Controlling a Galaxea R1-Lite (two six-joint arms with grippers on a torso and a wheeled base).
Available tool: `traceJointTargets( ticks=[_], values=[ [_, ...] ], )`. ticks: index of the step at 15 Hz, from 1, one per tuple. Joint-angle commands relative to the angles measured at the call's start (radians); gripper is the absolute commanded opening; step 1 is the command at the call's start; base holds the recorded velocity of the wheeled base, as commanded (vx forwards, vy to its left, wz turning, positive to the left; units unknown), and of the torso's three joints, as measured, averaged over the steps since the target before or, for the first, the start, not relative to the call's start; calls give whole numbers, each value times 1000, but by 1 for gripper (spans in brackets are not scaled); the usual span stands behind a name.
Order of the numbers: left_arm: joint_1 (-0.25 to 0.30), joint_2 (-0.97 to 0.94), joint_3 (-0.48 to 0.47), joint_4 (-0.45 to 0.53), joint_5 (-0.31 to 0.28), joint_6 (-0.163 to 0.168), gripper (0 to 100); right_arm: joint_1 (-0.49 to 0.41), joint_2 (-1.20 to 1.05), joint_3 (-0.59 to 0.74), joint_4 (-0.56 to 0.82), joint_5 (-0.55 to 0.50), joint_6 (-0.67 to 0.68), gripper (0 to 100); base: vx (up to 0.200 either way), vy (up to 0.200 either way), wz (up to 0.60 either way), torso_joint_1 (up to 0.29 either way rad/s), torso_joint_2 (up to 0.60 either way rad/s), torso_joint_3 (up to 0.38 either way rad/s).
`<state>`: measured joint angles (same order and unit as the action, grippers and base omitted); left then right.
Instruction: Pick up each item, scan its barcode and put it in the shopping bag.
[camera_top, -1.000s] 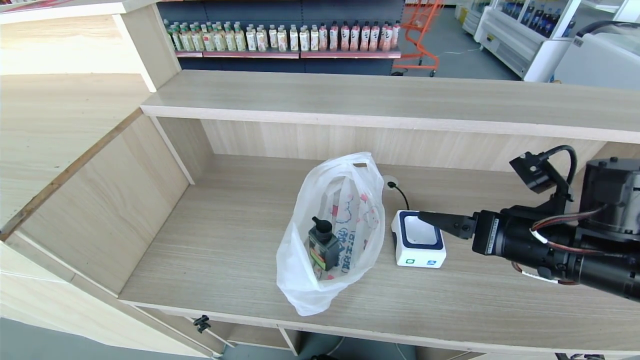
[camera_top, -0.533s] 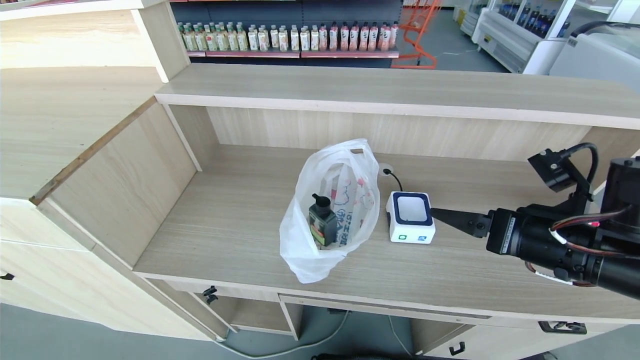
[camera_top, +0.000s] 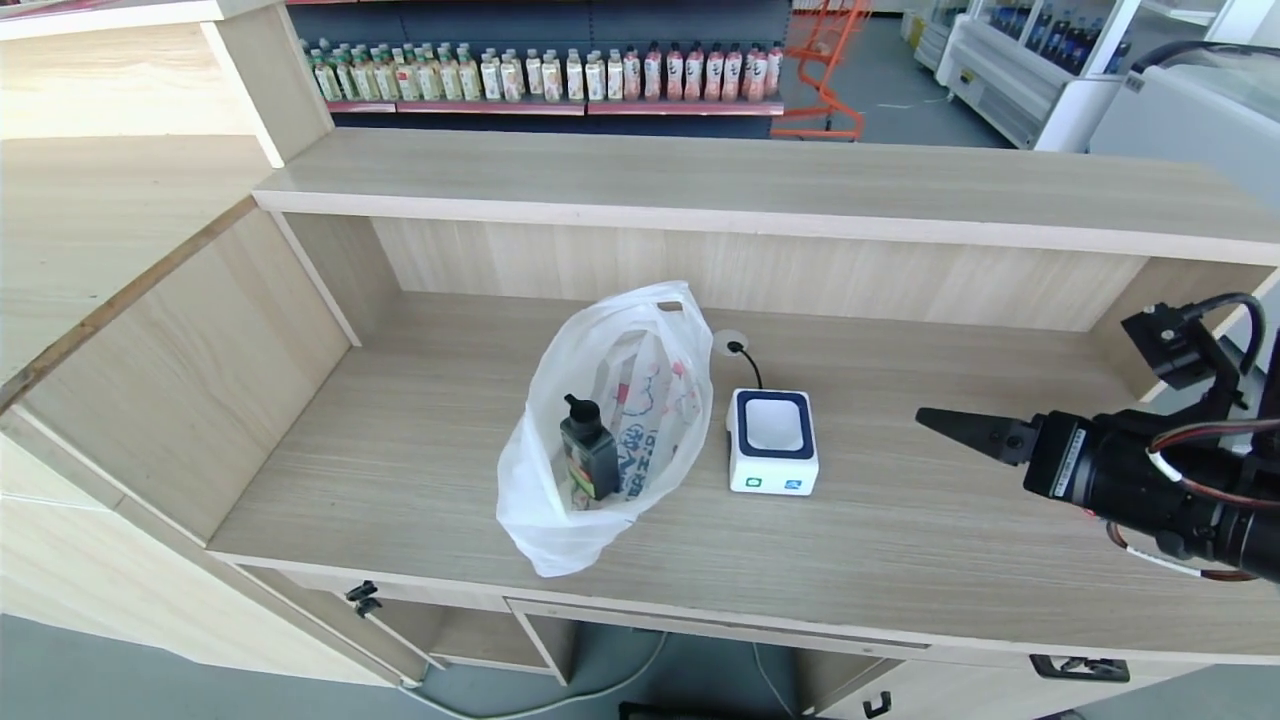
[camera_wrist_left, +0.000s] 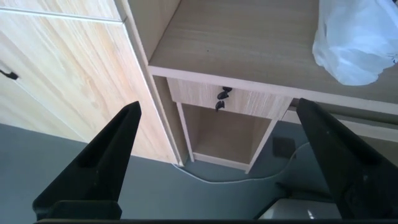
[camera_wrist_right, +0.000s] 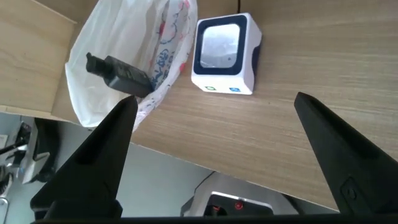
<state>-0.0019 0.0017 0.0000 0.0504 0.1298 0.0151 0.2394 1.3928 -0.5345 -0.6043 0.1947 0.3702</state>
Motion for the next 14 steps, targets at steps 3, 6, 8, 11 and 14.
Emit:
traceJointTargets(
  ticks=[3,6,8,11,14],
  values=[
    [0,0,0,0,1,0,100,-35,-23,18,0,2,4,100,0,-200,0,1,4,5],
    [0,0,0,0,1,-1,100,-49,-43,34,0,-3,6,100,0,-200,0,4,1,2],
    [0,0,0,0,1,0,100,-64,-47,34,-3,-8,7,100,0,-200,0,2,2,2],
    [0,0,0,0,1,0,100,-87,-75,27,-5,-8,18,100,0,-200,0,2,6,1],
    [0,0,0,0,1,-1,100,-118,-93,-9,32,-9,133,100,0,0,0,0,0,0]
  ],
)
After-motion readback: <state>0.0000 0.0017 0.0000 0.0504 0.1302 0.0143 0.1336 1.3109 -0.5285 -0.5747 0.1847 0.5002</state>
